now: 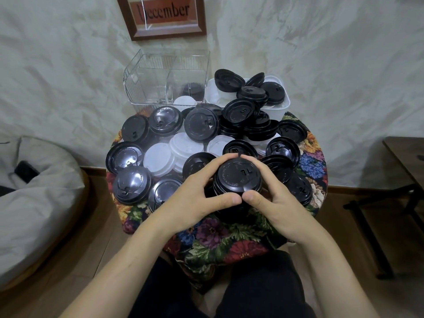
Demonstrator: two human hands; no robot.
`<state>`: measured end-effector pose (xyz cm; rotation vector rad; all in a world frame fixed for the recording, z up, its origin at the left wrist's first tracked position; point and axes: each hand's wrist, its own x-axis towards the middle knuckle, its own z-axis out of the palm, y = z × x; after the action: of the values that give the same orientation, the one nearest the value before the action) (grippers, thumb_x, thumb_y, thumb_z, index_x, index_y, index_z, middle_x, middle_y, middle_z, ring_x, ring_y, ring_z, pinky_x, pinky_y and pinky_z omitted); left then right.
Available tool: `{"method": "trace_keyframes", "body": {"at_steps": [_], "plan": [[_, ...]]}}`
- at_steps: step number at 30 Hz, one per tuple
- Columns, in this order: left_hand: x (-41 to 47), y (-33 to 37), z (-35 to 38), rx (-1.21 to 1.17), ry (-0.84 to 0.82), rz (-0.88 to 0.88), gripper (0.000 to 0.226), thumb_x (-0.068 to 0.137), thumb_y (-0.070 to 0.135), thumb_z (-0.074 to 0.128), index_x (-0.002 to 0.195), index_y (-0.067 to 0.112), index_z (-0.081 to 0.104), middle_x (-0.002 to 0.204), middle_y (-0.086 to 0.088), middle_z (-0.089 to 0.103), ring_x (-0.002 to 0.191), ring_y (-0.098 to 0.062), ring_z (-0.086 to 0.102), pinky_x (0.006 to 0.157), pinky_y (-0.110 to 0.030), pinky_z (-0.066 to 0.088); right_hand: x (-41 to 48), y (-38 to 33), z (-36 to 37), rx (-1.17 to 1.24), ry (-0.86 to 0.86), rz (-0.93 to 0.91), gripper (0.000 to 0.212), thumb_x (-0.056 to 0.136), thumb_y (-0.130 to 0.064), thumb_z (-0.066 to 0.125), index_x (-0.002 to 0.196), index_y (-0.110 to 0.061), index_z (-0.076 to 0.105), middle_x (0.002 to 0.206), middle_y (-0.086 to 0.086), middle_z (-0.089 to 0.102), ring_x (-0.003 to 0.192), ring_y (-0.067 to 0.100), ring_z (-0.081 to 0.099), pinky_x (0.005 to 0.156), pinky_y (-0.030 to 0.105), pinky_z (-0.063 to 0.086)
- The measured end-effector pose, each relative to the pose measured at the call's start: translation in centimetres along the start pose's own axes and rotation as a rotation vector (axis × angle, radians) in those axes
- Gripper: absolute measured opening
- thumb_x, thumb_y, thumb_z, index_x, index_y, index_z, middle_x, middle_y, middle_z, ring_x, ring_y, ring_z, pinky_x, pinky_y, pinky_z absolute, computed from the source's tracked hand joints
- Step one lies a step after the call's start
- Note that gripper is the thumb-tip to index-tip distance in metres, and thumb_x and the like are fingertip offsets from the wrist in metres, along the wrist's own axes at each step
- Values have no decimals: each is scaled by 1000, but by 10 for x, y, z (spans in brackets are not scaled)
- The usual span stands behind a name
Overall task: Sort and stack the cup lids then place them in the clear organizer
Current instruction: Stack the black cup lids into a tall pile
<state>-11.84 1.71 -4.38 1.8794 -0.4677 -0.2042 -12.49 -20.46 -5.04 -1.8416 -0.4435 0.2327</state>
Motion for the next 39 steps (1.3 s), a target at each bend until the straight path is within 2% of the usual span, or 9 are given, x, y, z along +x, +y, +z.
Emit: {"method": "trace_keyframes", "body": {"at_steps": [5,9,11,15,18,22,26,33,39], "plan": [[-3,-5,2,8,-5,-19,71,93,39,71,155,42,36,145,28,55,137,2,49,114,-27,37,3,2,0,-8,1,-3,66,91,-57,61,153,-45,38,144,-31,54,137,-5,49,105,9,38],[-3,-7,1,33,-26,-24,69,98,46,68,156,47,32,148,28,52,140,2,46,118,-33,36,3,3,3,-1,18,-15,77,85,-78,58,153,-46,38,143,-31,55,135,-5,50,104,9,40],[-2,-5,-1,42,-35,-28,69,97,49,67,156,47,31,148,28,51,140,3,46,120,-34,35,2,3,5,1,24,-10,76,86,-76,58,153,-47,37,142,-32,55,135,-7,50,103,8,40],[-2,-3,-3,28,-43,-19,71,95,48,67,157,44,33,150,26,50,141,1,45,121,-37,35,0,-1,4,-15,33,5,67,91,-52,60,154,-47,35,139,-44,49,133,-14,47,101,4,37],[-1,-3,-4,3,-38,-8,69,96,49,69,156,42,35,151,21,51,142,-2,46,121,-39,35,-2,-3,3,-26,34,7,68,92,-48,62,155,-48,34,140,-45,47,133,-16,45,100,3,37],[-2,-3,-3,10,-39,9,73,97,51,64,160,39,30,157,23,44,145,0,41,122,-33,33,-1,-3,3,-41,14,19,68,95,-54,57,157,-48,30,143,-44,46,136,-15,43,106,8,36],[-2,-4,-2,-3,-8,10,72,96,49,68,159,40,34,152,25,49,142,1,45,117,-28,36,-1,0,6,-85,13,13,69,95,-66,52,157,-51,26,144,-39,48,138,-10,45,116,28,36],[-1,-6,0,-15,-1,10,69,92,51,66,155,43,38,148,26,53,140,0,47,115,-28,37,-1,5,10,-85,22,31,71,95,-64,50,159,-47,22,139,-41,51,134,-10,49,115,27,39],[-2,-3,-1,-21,-24,12,65,95,44,65,155,41,38,147,24,54,139,0,49,115,-26,38,-3,11,17,-46,51,0,84,86,-85,48,158,-48,21,144,-37,49,139,-7,45,116,28,36]]}}
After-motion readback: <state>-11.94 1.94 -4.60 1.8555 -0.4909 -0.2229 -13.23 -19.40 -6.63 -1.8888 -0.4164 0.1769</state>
